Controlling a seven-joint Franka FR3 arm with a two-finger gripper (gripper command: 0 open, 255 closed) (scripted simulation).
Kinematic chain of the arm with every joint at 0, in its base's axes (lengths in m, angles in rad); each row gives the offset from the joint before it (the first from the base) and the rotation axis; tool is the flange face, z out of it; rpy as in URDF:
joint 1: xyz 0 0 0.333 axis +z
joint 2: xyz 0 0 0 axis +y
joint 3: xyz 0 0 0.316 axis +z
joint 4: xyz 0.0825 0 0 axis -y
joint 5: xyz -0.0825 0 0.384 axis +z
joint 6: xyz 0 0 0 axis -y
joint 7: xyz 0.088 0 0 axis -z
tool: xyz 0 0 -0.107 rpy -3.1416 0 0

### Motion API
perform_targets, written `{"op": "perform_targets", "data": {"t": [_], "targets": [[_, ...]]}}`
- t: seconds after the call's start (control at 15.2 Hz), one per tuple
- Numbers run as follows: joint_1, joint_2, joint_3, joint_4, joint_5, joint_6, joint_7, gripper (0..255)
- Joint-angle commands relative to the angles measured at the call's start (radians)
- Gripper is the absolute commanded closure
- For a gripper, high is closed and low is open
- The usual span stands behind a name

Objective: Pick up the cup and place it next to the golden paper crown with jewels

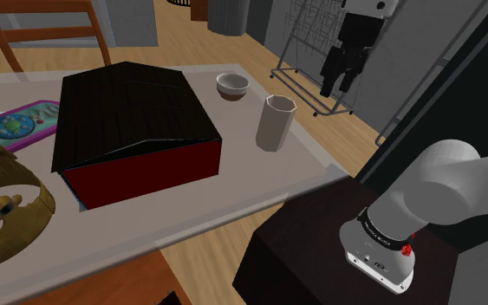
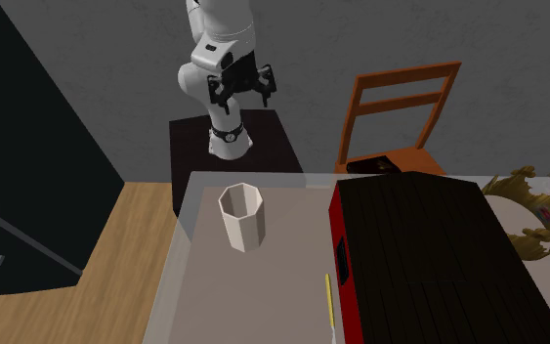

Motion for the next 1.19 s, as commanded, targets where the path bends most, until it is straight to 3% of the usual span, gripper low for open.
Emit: {"op": "perform_targets", "data": {"t": [0.0, 0.53, 1.12], "targets": [[0.000, 0.000, 0.000, 0.000, 0.000, 0.000, 0.000, 0], [-0.011, 0.227, 0.025, -0.020, -0.027, 0.295, -0.015, 0], [-0.029, 0.527, 0.046, 0.064, -0.077, 0.563, -0.006, 0]]}}
